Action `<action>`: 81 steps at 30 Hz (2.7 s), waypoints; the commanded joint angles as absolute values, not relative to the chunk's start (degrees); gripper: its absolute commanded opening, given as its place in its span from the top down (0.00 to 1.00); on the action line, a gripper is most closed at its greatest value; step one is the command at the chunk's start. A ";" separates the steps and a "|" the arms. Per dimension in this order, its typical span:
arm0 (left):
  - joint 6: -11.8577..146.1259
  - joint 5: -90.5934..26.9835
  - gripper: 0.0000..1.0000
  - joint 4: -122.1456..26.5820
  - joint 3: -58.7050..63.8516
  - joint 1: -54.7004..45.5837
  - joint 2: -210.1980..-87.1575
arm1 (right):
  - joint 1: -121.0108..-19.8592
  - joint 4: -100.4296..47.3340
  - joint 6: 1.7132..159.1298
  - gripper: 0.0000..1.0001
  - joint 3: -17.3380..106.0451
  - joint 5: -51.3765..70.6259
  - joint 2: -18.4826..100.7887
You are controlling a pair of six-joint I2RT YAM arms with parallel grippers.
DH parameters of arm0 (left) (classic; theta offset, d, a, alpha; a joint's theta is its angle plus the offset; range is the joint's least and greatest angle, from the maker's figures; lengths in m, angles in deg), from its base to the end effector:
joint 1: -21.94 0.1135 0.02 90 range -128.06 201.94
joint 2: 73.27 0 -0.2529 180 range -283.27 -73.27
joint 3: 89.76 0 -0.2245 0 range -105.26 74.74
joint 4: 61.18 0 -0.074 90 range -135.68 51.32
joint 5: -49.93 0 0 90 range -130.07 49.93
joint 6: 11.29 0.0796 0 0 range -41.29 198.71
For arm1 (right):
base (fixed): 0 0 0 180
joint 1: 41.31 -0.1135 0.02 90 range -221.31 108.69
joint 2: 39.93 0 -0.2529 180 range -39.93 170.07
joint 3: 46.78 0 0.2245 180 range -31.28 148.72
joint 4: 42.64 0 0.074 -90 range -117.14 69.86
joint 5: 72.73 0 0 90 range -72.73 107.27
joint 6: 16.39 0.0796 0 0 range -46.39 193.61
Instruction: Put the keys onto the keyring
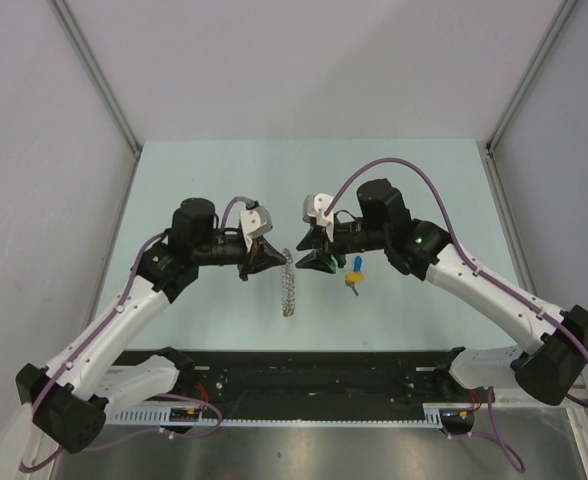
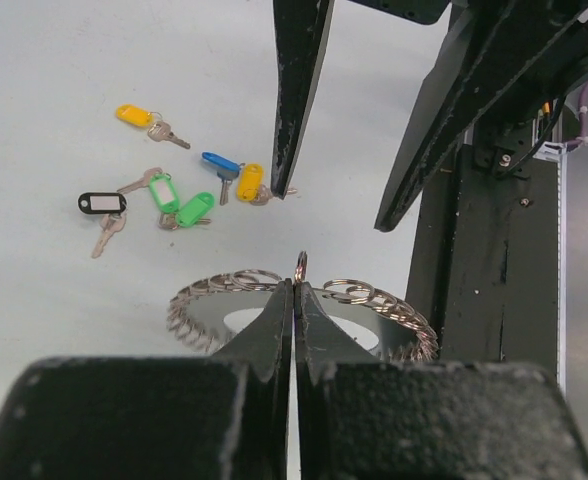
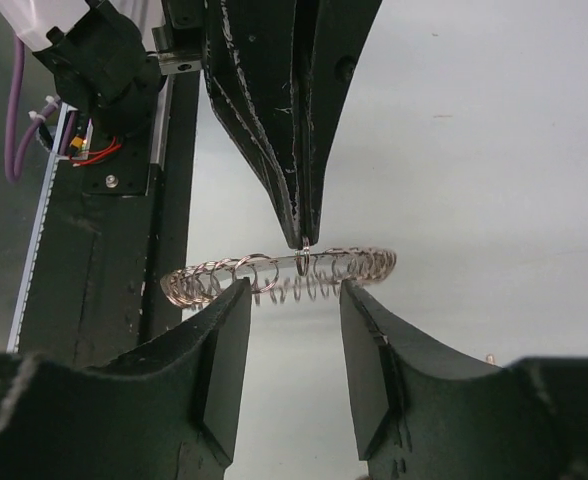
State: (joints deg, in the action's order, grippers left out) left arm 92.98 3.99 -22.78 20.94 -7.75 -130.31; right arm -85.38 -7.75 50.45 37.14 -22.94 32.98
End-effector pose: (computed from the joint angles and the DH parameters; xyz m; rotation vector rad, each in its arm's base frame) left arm 0.1633 -0.1568 0.3156 1.1866 1.6253 -0.9455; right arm 0.1721 0.2381 0.3435 -1.4624 1.3630 0.9297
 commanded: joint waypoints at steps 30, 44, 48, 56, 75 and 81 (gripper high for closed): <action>94.62 3.44 1.00 -23.88 18.14 -9.44 -129.61 | -88.07 -6.49 48.29 0.83 42.37 -20.62 38.65; 90.76 -0.85 0.60 -32.92 21.47 -8.73 -123.20 | -86.57 -11.92 51.71 1.00 40.19 -20.61 34.53; 87.17 -2.80 0.53 -39.16 24.55 -7.15 -119.86 | -85.52 -18.96 55.06 1.00 36.58 -21.49 30.92; 79.07 2.37 0.46 -52.95 28.86 -5.48 -119.14 | -83.32 -36.51 62.79 1.00 28.23 -23.95 24.68; 70.37 8.71 0.55 -65.45 33.52 -5.39 -122.49 | -82.09 -63.88 77.30 1.00 15.31 -24.39 20.37; 69.05 8.63 0.59 -67.65 34.31 -5.48 -122.75 | -81.47 -66.34 79.05 1.00 14.42 -25.45 20.10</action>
State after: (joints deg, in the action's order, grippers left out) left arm 71.16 8.16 -63.61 33.84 -5.72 -122.55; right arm -81.91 -59.46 76.83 14.43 -24.19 21.96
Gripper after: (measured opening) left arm 0.426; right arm 0.012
